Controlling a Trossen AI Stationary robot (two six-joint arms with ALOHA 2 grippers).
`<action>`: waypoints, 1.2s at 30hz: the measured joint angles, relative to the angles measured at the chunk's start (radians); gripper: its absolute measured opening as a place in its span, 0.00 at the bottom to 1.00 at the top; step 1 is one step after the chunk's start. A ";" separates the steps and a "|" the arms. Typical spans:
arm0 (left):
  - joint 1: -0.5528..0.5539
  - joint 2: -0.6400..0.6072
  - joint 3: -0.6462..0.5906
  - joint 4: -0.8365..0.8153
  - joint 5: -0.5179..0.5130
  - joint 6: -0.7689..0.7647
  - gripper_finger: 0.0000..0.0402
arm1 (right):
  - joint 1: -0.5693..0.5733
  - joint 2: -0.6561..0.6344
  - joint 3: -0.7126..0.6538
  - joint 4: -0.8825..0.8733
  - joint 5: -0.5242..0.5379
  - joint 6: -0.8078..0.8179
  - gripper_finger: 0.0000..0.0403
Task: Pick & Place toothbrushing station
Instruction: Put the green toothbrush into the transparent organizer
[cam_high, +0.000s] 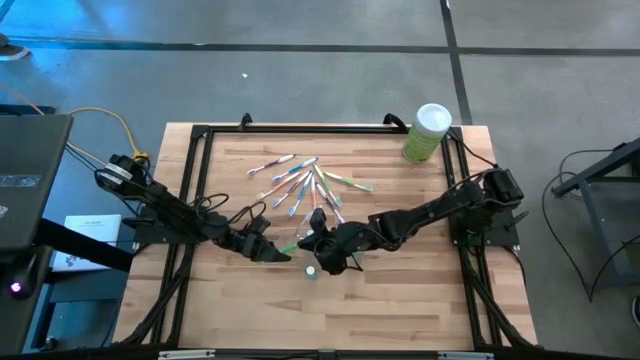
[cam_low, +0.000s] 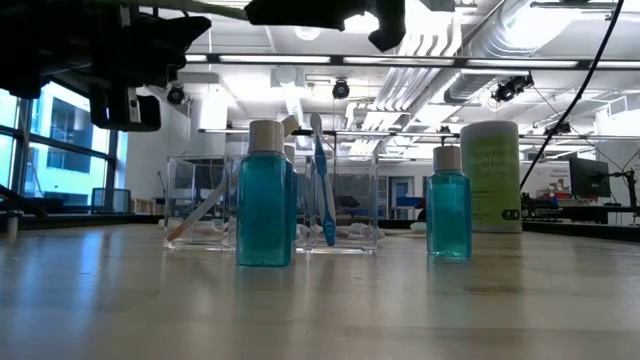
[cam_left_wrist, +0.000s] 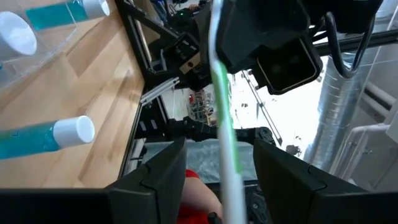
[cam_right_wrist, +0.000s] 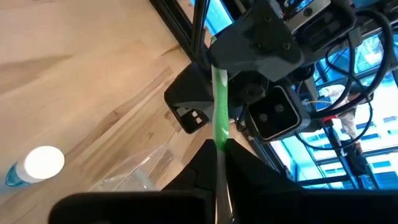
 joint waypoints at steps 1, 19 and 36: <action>0.003 0.000 0.000 0.000 0.000 0.000 0.45 | 0.000 0.000 0.000 -0.004 0.000 0.000 0.02; 0.034 -0.001 0.001 -0.075 -0.001 0.044 0.04 | 0.002 0.000 -0.002 -0.050 -0.003 0.003 0.02; 0.024 0.001 0.000 -0.095 -0.012 0.203 0.04 | 0.123 0.000 -0.002 0.038 0.416 -0.028 0.39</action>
